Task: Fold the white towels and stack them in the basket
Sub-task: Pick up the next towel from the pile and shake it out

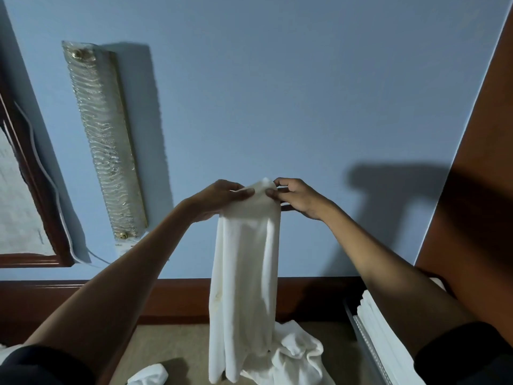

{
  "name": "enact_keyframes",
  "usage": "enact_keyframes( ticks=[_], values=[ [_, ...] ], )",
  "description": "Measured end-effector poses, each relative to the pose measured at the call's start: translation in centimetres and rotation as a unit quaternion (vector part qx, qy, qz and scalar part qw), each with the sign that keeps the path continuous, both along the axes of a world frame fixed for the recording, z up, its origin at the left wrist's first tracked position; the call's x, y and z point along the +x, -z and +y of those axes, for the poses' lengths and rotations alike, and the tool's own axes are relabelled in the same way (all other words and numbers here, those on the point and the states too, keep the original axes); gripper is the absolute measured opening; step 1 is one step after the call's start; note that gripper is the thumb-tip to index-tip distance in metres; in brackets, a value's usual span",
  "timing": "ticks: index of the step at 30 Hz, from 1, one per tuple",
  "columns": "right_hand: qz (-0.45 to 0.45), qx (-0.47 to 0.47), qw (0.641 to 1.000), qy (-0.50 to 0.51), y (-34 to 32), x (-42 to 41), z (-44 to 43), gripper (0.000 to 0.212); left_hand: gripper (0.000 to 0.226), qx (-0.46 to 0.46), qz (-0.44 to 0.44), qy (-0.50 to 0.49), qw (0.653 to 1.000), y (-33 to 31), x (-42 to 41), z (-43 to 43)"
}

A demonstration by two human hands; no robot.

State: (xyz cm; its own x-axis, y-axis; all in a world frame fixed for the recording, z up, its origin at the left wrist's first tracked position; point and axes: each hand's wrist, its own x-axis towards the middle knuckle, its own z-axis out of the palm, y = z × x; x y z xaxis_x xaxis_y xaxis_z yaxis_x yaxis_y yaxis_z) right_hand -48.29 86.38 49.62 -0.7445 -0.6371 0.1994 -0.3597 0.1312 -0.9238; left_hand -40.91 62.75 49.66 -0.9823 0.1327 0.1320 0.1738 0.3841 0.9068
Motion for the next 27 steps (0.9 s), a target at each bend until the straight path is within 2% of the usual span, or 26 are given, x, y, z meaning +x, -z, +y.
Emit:
enact_keyframes(
  ticks=[4,6,9,12,15,16,19,23,27],
  values=[
    [-0.023,0.022,0.999,-0.008,0.6,0.4,-0.9,0.027,0.032,0.015,0.079,-0.034,0.996,-1.4,0.4,0.6],
    [-0.037,0.067,0.997,-0.020,1.9,0.6,-1.4,0.025,0.029,0.039,0.105,-0.037,0.993,-2.0,0.2,0.3],
    [-0.013,0.109,0.994,-0.022,3.4,0.5,-2.4,0.028,0.028,0.061,0.066,-0.015,0.996,-2.4,0.1,-0.5],
    [-0.047,0.045,0.998,-0.003,2.8,0.5,-3.2,0.015,0.029,0.055,0.030,-0.041,0.997,-1.9,-0.4,-1.7],
    [-0.027,0.028,0.999,0.011,1.6,0.2,-3.3,0.013,0.058,-0.011,0.012,-0.042,0.999,-1.2,-0.4,-2.8],
    [-0.023,0.031,0.999,0.014,1.2,0.2,-3.4,0.014,0.060,-0.013,0.018,-0.047,0.999,-1.2,-0.3,-2.9],
    [-0.035,0.042,0.998,0.005,0.8,0.1,-3.7,0.021,0.047,0.046,0.064,-0.091,0.993,-2.2,-0.5,-3.1],
    [-0.037,0.037,0.999,0.009,1.0,-0.2,-3.7,0.049,0.052,0.087,0.120,-0.156,0.977,-2.6,-1.4,-4.4],
    [-0.060,0.057,0.996,0.042,1.9,-0.7,-2.0,0.051,0.039,0.135,0.158,-0.268,0.941,-1.3,-2.8,-7.3]
  ],
)
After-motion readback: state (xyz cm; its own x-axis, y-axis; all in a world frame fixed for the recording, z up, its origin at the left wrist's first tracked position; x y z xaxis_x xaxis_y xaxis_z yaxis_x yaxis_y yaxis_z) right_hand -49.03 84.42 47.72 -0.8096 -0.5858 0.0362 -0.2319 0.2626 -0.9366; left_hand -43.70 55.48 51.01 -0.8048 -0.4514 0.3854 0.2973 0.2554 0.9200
